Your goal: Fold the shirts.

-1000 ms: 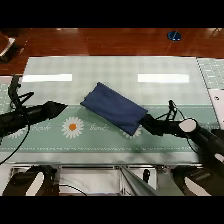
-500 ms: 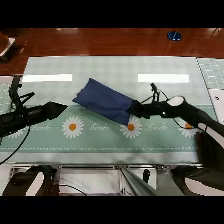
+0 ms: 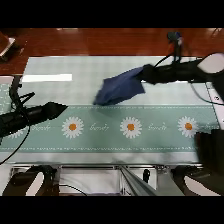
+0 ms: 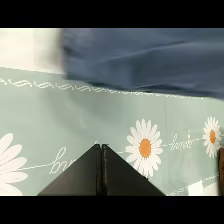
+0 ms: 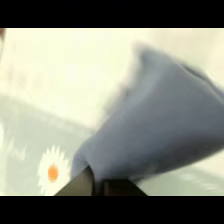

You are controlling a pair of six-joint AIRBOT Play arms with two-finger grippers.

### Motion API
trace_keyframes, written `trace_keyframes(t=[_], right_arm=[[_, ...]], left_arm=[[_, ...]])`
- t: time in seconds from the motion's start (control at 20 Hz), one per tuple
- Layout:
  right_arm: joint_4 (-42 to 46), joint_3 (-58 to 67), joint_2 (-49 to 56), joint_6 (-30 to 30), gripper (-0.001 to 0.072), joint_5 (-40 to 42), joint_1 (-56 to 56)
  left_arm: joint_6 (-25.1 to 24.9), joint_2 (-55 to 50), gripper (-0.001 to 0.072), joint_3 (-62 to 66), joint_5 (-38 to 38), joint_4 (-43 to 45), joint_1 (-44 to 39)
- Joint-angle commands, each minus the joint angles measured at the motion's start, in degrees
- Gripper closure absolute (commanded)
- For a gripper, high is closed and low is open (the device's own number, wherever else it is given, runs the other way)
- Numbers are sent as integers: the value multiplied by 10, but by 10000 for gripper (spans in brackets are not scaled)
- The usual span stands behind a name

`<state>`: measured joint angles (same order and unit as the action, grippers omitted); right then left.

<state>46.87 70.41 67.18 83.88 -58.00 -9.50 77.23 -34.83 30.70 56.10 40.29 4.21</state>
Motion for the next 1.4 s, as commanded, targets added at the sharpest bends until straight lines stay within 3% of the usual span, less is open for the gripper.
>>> trace_keyframes(t=[0.0,0.5,0.7,0.85,1.05,1.2,1.35], right_arm=[[70,79,-56,57,692,-75,80],[82,136,-148,91,693,-309,527],[170,135,-154,79,692,-418,648],[318,134,-172,85,692,-483,691],[499,134,-224,104,692,-483,712],[575,134,-246,116,692,-482,712],[590,126,-249,113,692,-483,712]], left_arm=[[0,0,689,0,-1,0,0],[-1,0,689,0,-7,0,0],[-2,0,689,0,-17,0,0],[-11,0,689,0,-17,0,0],[-16,-2,689,0,-22,0,0],[-16,-2,689,0,-23,0,0],[-17,-3,689,-2,-38,0,0]])
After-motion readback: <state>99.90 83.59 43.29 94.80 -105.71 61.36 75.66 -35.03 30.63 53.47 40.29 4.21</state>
